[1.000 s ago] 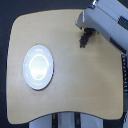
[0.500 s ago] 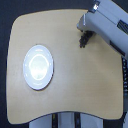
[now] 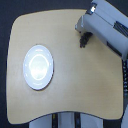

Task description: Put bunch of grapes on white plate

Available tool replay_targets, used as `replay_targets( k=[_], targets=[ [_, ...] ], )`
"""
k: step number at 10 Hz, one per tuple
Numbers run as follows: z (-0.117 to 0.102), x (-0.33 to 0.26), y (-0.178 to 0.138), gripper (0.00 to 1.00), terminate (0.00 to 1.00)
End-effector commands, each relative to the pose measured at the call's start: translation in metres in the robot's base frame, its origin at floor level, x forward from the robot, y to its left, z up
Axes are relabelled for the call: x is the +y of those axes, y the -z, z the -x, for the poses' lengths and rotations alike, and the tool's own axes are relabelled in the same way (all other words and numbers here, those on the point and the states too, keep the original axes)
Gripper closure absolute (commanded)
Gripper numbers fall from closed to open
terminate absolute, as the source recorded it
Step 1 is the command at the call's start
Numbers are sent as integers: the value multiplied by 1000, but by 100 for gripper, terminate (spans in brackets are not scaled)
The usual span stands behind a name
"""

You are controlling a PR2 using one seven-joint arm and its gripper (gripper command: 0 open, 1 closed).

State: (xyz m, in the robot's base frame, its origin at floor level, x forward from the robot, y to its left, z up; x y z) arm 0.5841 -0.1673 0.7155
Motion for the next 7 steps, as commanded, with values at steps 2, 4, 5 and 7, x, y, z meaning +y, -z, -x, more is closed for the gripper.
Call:
replay_targets(
  k=[2, 4, 5, 7],
  targets=[
    [11, 7, -4, 100, 0],
    [15, 6, -5, 100, 0],
    [15, 5, -6, 100, 0],
    [14, 5, -8, 100, 0]
  ],
)
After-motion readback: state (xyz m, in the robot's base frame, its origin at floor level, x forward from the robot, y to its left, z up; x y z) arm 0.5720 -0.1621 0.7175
